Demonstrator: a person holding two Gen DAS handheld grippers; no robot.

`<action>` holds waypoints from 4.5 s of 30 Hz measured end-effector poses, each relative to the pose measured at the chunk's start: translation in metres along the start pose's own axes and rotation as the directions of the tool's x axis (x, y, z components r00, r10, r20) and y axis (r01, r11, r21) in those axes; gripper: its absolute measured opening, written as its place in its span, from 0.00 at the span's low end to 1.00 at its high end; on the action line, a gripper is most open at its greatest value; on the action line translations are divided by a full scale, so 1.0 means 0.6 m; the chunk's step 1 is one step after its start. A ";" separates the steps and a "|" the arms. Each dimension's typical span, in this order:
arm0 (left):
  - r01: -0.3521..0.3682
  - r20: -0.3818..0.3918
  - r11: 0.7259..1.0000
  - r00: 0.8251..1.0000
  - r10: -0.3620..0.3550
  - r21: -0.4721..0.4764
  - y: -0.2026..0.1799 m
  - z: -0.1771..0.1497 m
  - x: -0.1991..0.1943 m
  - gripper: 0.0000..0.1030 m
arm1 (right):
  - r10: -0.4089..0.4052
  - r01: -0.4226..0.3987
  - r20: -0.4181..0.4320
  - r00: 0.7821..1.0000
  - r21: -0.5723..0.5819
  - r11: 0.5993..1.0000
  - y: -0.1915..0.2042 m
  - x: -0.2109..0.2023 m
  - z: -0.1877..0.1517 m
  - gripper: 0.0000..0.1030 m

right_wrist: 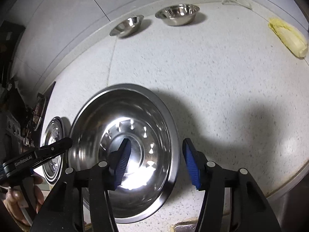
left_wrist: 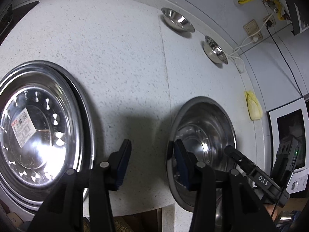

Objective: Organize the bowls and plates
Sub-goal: 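Open both grippers to release the large bowl, then move both grippers to the medium steel bowl and close on its rim, then lift the medium bowl and carry it over the large bowl, then lower the medium bowl into the large bowl and open both grippers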

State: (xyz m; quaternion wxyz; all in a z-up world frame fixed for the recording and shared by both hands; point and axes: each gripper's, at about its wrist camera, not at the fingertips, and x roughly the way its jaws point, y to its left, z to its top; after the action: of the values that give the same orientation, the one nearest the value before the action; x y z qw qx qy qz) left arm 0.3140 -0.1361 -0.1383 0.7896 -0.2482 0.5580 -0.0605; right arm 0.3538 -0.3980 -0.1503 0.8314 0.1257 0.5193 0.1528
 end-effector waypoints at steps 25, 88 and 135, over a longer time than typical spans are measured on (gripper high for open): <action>0.118 0.007 0.992 0.993 -0.118 0.052 -0.216 0.283 0.112 0.43 | -0.161 0.159 0.150 0.975 0.024 0.987 -0.094 -0.026 0.305 0.55; 0.259 -0.026 0.966 0.966 -0.259 0.018 -0.165 0.069 -0.126 0.08 | 0.060 -0.058 0.178 0.982 -0.019 0.998 0.069 -0.175 0.088 0.11; 0.073 -0.029 0.992 0.997 -0.070 0.107 -0.100 -0.014 -0.025 0.27 | -0.020 0.020 -0.006 1.000 0.009 1.000 0.012 -0.033 -0.014 0.26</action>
State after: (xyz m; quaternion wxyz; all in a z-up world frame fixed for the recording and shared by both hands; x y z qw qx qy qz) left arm 0.3117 -0.1853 -0.1000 0.7922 -0.2243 0.5544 -0.1217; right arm 0.3369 -0.3984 -0.1346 0.8308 0.1238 0.5236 0.1424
